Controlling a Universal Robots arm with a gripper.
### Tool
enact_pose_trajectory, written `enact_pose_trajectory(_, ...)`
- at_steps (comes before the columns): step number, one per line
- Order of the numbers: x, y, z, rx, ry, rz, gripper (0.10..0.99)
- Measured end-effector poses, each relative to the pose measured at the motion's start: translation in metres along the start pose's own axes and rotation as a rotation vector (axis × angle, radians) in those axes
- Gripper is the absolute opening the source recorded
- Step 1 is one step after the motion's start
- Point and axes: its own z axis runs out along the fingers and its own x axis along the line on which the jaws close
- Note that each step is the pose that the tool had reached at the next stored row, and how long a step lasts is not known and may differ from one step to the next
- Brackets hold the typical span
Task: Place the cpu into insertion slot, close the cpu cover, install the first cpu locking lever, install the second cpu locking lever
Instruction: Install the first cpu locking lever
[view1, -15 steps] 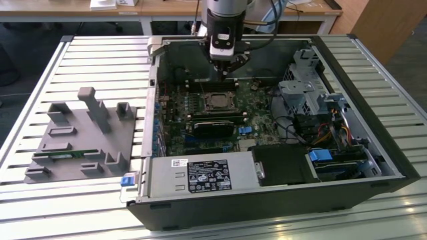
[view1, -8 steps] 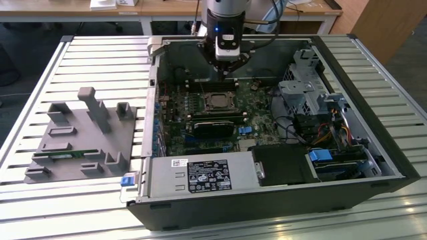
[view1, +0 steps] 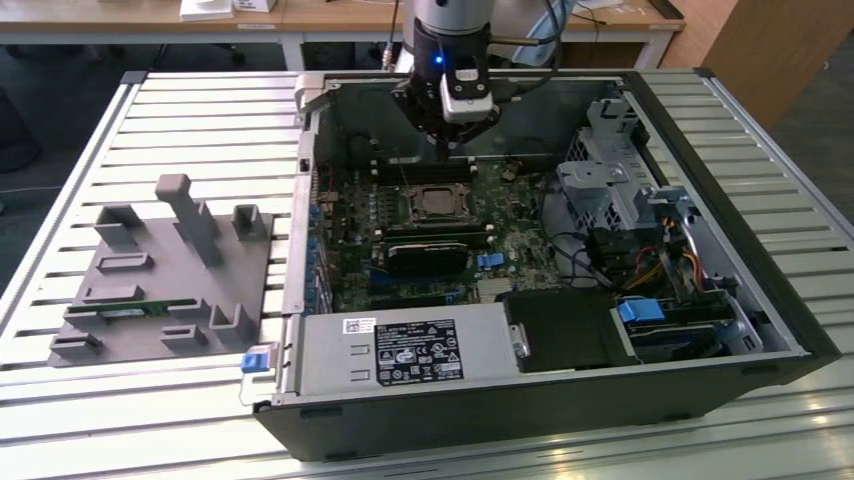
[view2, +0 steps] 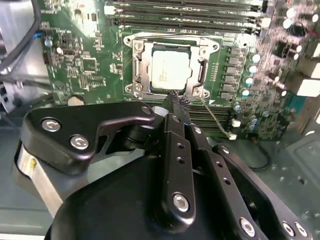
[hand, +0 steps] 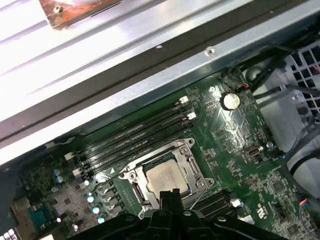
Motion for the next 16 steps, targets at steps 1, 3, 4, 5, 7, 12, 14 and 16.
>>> enact_pose_trajectory(1, 0.0000, 0.0000, 0.0001, 0.000, 0.0004, -0.017, 0.106)
enact_pose_trajectory(3, 0.0000, 0.0000, 0.0001, -0.001, 0.0012, -0.051, 0.106)
enact_pose_trajectory(4, 0.0000, 0.0000, 0.0002, -0.001, 0.0016, -0.068, 0.106)
enact_pose_trajectory(5, 0.0000, 0.0000, 0.0002, -0.002, 0.0020, -0.085, 0.106)
enact_pose_trajectory(7, 0.0000, 0.0000, 0.0003, -0.002, 0.0028, -0.119, 0.106)
enact_pose_trajectory(12, 0.0000, 0.0000, 0.0005, -0.004, 0.0049, -0.207, 0.106)
enact_pose_trajectory(14, 0.0000, 0.0000, 0.0005, -0.005, 0.0057, -0.240, 0.106)
enact_pose_trajectory(16, 0.0000, 0.0000, 0.0006, -0.006, 0.0065, -0.275, 0.106)
